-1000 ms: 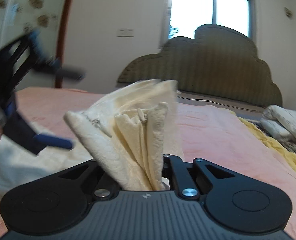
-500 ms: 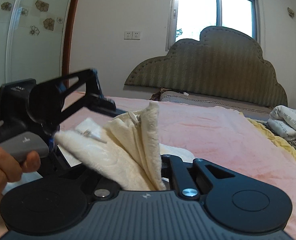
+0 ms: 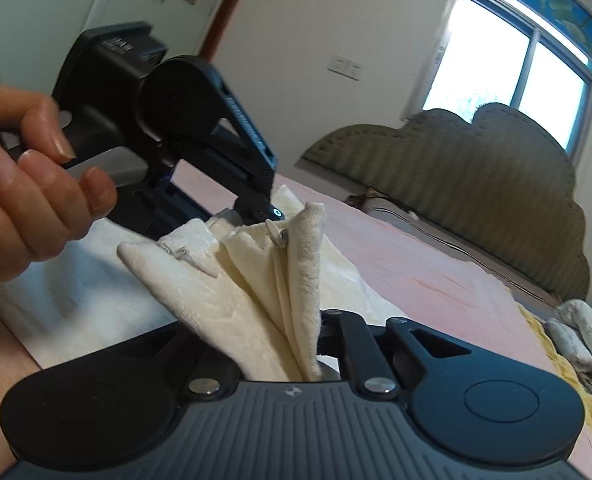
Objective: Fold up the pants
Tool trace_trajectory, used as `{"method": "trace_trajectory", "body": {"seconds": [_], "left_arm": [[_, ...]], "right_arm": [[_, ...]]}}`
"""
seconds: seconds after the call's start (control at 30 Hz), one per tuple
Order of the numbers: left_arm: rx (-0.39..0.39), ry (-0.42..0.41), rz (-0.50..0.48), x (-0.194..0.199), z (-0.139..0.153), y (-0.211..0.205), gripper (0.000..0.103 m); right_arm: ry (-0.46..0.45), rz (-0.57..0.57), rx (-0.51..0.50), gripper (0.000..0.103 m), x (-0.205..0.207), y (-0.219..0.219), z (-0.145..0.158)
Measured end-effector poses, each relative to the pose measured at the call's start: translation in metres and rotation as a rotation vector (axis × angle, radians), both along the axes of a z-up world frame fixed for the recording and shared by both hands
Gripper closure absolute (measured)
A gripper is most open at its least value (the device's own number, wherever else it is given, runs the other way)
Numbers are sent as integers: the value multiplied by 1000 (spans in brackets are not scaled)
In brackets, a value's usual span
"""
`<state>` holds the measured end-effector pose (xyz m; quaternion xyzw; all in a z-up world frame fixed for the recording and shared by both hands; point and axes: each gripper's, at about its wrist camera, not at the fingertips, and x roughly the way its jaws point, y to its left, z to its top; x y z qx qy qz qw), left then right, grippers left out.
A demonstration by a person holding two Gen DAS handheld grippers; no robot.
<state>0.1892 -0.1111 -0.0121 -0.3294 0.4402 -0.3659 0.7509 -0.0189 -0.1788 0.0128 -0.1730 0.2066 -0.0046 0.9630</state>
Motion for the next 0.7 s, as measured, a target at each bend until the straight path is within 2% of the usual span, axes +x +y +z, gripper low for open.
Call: {"method": "trace_trajectory", "body": {"seconds": [0.1, 0.2, 0.3, 0.4, 0.47, 0.6, 0.67, 0.7], "left_arm": [[197, -119, -5, -1, 12, 9, 91], [333, -176, 4, -2, 9, 12, 93], [410, -198, 4, -5, 0, 13, 93], [441, -206, 10, -10, -14, 21, 93], [456, -220, 23, -14, -20, 24, 91], [495, -292, 31, -23, -16, 18, 91], [516, -337, 32, -29, -12, 15, 91], [522, -356, 36, -31, -10, 15, 91]], "right_arm": [[20, 53, -14, 96, 15, 23, -5], [62, 97, -9, 96, 30, 39, -14], [98, 123, -16, 95, 39, 51, -26], [146, 135, -28, 94, 44, 59, -36], [194, 142, -50, 84, 48, 64, -45], [177, 142, -176, 64, 35, 77, -46], [198, 203, -160, 48, 18, 75, -39], [218, 239, -119, 44, 8, 71, -32]]}}
